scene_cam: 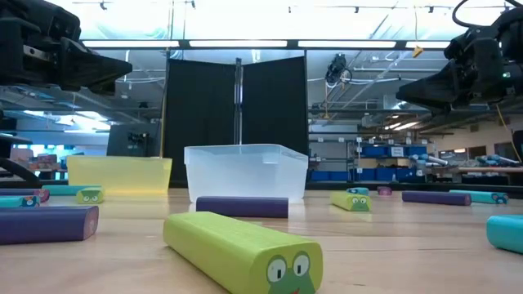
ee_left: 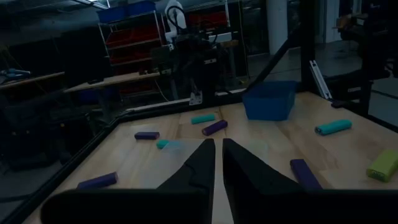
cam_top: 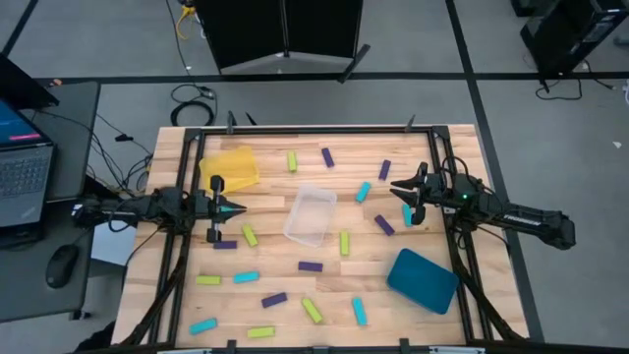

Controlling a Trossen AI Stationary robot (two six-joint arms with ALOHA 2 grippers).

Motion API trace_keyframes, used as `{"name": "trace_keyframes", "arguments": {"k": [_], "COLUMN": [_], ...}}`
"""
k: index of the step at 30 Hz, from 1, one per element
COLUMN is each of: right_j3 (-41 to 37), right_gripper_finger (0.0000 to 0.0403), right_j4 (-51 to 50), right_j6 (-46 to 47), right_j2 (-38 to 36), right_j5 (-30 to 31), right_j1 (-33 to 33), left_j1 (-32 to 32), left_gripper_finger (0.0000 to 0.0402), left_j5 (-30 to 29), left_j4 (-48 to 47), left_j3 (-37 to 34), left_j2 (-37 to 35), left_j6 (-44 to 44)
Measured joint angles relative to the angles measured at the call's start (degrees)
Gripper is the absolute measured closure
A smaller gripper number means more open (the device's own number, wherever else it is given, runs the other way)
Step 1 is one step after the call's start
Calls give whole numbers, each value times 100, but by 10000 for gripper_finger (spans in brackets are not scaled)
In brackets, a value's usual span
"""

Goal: Sort blocks

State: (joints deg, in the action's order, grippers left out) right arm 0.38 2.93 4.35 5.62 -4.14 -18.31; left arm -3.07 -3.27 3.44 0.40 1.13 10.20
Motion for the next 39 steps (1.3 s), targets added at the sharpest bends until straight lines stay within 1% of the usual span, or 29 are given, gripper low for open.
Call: {"name": "trace_keyframes", "arguments": {"k": [22, 24, 25, 29, 31, 32, 35, 39], "right_j3": [0, 0, 0, 0, 0, 0, 0, 0], "right_gripper_finger": [290, 290, 290, 290, 290, 290, 290, 290], "right_j4": [0, -1, -1, 0, 1, -1, 0, 0], "right_j6": [-1, -1, 0, -1, 1, 0, -1, 0], "right_j2": [1, 1, 0, 0, -1, 0, -1, 0], "right_j5": [0, 0, 0, 0, 0, 0, 0, 0], "right_j1": [1, 2, 0, 1, 0, 1, 1, 2], "left_j1": [0, -2, -3, -5, -4, -4, -4, -4], "left_gripper_finger": [362, 362, 362, 362, 362, 362, 362, 362], "left_j5": [2, 34, 102, 445, 446, 448, 546, 566], "left_j4": [23, 225, 448, 1437, 1934, 2195, 2679, 2917], "left_j3": [-2, -2, 0, 39, 46, 57, 63, 66], "left_j2": [0, 2, 2, 5, -2, -4, -1, 8], "left_j6": [-27, -456, -856, -3308, -4107, -4313, -4399, -4661]}}
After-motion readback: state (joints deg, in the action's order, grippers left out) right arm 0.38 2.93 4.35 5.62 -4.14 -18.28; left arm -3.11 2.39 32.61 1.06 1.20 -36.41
